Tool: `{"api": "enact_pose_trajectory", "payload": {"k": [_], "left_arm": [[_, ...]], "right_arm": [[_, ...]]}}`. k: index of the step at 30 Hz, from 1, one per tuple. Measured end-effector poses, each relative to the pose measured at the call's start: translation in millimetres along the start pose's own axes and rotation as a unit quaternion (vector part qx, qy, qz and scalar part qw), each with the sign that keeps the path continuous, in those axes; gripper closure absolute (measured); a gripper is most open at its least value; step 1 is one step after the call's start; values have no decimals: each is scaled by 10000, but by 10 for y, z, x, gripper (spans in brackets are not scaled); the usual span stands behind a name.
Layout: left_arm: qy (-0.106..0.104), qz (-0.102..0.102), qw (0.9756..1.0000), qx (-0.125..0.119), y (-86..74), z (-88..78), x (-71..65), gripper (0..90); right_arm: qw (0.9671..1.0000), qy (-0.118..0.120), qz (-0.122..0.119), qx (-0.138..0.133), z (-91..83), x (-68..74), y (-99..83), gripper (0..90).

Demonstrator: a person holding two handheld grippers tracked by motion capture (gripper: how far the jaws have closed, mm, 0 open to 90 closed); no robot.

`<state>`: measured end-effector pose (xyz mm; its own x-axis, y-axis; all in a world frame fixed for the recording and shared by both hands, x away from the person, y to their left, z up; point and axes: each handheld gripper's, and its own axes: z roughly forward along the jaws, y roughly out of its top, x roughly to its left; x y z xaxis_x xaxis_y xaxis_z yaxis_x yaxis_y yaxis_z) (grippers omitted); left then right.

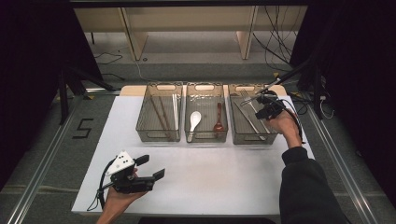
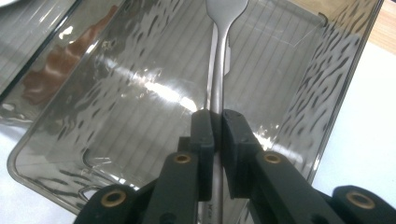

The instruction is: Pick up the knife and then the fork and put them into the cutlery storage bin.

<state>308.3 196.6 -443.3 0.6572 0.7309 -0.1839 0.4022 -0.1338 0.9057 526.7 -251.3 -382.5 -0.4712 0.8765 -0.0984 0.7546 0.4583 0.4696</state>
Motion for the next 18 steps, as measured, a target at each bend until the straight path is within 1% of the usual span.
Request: {"api": "enact_pose_trajectory", "payload": {"k": [8, 16, 18], "left_arm": [[-1, -2, 10000, 11, 0, 1, 0, 168], [2, -1, 10000, 12, -1, -1, 0, 168], [3, 4, 10000, 3, -1, -1, -1, 168]], "right_arm": [[10000, 29, 4, 25, 54, -18, -67, 838], [10000, 10, -53, 69, 104, 3, -81, 825], [10000, 10, -23, 81, 108, 9, -77, 841]]}}
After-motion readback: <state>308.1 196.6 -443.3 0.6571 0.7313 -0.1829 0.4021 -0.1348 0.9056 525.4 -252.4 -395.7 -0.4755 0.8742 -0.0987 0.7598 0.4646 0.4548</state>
